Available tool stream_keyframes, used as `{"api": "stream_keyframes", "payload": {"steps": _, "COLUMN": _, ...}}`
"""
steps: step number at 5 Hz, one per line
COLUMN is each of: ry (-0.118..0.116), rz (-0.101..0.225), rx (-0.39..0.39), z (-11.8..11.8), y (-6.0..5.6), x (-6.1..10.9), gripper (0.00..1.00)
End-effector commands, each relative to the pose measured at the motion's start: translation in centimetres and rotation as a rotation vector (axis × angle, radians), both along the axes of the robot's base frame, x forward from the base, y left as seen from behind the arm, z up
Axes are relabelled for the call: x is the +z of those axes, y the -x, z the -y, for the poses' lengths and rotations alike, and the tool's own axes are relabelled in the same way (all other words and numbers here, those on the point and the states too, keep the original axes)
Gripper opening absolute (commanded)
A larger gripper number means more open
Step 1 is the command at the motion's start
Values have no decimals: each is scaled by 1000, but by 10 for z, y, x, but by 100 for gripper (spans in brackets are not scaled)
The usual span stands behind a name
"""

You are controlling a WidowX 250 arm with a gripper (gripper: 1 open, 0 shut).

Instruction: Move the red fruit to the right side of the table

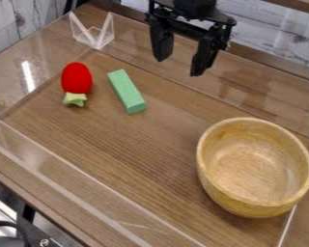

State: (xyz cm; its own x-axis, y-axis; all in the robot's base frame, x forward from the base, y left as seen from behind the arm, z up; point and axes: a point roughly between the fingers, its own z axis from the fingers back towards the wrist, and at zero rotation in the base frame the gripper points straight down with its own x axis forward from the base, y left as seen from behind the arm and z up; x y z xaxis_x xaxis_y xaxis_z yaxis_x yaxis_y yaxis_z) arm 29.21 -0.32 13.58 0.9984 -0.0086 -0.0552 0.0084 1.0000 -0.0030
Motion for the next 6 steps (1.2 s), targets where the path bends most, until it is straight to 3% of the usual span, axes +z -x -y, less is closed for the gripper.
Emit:
{"api": "stream_keyframes", "payload": {"steps": 1, "ry": -1, "rz": -33, "rx": -22, "z": 3, "y": 11, "x": -21, "gripper": 100}}
{"api": "stream_keyframes", "payload": {"steps": 2, "ry": -14, "rz": -14, "rx": 77, "z": -30, "y": 27, "x": -31, "gripper": 100}}
{"api": "stream_keyframes", "payload": {"steps": 4, "ry": -22, "rz": 65, "rx": 314, "z": -128, "y": 39, "x": -5, "gripper": 100}}
{"api": "stream_keyframes", "payload": {"steps": 5, "ry": -16, "rz": 74, "rx": 428, "z": -157, "y": 35, "x": -24, "gripper": 100}}
{"api": "stream_keyframes", "payload": {"steps": 6, "ry": -23, "rz": 95, "rx": 475, "z": -173, "y": 25, "x": -42, "gripper": 100}}
